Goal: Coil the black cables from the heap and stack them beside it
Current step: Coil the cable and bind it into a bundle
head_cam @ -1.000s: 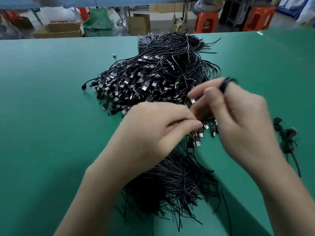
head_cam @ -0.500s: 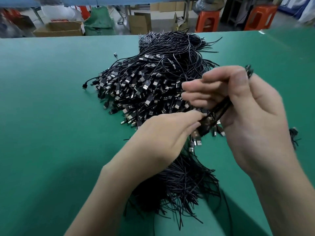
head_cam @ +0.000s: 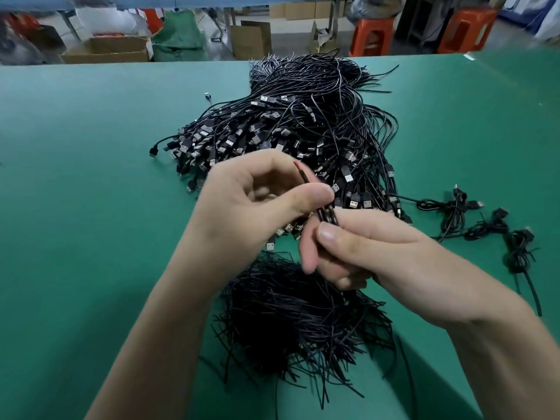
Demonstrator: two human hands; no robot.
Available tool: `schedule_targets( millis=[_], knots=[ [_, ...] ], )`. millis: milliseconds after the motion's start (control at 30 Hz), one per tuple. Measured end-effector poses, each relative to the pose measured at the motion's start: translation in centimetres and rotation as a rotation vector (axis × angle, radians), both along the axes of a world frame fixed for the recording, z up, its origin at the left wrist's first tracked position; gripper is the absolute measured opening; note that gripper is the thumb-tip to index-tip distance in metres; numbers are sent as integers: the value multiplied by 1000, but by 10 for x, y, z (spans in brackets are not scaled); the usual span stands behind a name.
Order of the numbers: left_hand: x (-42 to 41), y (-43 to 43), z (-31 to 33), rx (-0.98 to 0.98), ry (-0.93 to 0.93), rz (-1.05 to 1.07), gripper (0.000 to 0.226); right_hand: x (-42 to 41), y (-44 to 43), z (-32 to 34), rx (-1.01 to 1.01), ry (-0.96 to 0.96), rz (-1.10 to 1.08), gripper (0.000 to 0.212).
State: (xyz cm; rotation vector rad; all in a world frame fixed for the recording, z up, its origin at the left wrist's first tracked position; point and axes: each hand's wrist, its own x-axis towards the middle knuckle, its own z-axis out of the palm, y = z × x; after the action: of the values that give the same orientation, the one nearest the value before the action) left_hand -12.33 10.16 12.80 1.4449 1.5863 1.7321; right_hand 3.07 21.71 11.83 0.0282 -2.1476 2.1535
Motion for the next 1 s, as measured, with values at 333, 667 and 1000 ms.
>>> schedule_targets(
  millis=[333, 667, 1000],
  knots=[
    [3, 1, -2, -94, 65, -7, 17, -1, 1, 2, -51, 31, -5, 34],
    [8, 11, -7, -32, 18, 141, 21, -14, -9, -4, -265, 38, -308, 22],
    [5, 8, -8, 75, 103, 370, 25, -12, -22, -5, 122, -74, -389, 42]
  ],
)
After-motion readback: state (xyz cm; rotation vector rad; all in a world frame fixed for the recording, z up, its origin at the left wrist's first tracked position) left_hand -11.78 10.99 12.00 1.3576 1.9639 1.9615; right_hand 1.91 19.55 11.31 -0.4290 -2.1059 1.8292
